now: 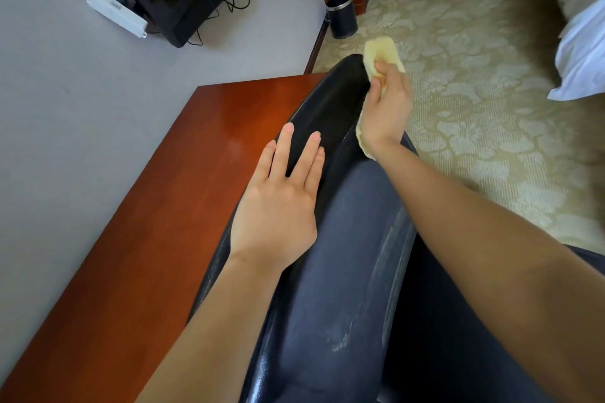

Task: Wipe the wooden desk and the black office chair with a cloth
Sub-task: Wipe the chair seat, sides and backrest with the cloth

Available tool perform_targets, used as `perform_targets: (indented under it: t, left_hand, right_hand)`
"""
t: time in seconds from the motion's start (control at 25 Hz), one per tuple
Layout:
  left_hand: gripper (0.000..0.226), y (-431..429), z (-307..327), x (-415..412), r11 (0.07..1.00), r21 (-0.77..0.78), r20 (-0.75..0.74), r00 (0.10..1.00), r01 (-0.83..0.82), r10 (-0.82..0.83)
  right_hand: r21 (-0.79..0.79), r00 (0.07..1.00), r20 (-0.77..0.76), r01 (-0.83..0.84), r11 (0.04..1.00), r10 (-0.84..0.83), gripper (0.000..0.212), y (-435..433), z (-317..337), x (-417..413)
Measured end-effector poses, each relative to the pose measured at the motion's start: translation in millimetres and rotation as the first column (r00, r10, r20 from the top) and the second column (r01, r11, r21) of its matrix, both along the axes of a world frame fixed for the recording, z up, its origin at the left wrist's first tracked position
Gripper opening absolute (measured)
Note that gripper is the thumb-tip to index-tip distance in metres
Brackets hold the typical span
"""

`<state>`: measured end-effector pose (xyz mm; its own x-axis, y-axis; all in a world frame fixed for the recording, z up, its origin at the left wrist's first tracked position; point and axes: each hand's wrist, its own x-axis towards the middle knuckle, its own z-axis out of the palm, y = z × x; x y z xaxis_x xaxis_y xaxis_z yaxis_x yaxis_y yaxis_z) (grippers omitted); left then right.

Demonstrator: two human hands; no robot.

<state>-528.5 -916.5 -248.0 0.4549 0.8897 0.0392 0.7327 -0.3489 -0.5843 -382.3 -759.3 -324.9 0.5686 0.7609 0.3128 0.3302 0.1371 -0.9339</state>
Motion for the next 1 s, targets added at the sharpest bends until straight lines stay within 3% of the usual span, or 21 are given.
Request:
perform_targets:
  t: [0.12,0.24,0.36,0.68,0.8,1.0]
  left_hand:
    - [0.068,1.0,-0.4,0.1,1.0,-0.006,0.011,1.0,0.0,0.0]
    - [0.069,0.8,-0.3,-1.3,1.0,-0.002,0.005,1.0,0.003,-0.003]
    - [0.069,1.7,-1.2,-1.4,1.0,0.007,0.007,1.0,-0.001,0.001]
    - [0.068,2.4,-1.0,-0.7,1.0,0.002,-0.001,1.0,0.0,0.0]
    - [0.067,1.8,-0.7,-0.9,1.0,0.005,0.001,1.0,0.0,0.0]
    - [0.065,2.0,-1.0,-2.3,1.0,0.013,0.002,1.0,-0.002,0.002]
  right_hand:
    - [-0.196,0.984,-0.141,0.076,0.978,-0.105,0.029,-2.7,-34.1,18.3]
    - [-0.456,0.947,-0.231,0.096,0.885,-0.222,0.032,-29.8,-80.5,32.6]
    - [-0.601,0.89,-0.317,0.08,0.795,-0.329,0.033,-56.3,-103.0,33.2]
    - [-0.365,0.979,-0.204,-0.062,0.929,-0.015,0.029,-0.3,5.5,26.8]
    - [-0.3,0.997,-0.042,-0.077,0.951,0.068,0.02,-12.4,26.2,14.9]
    - [-0.246,0.962,0.173,-0.164,0.955,0.21,0.026,-61.7,21.0,-2.4]
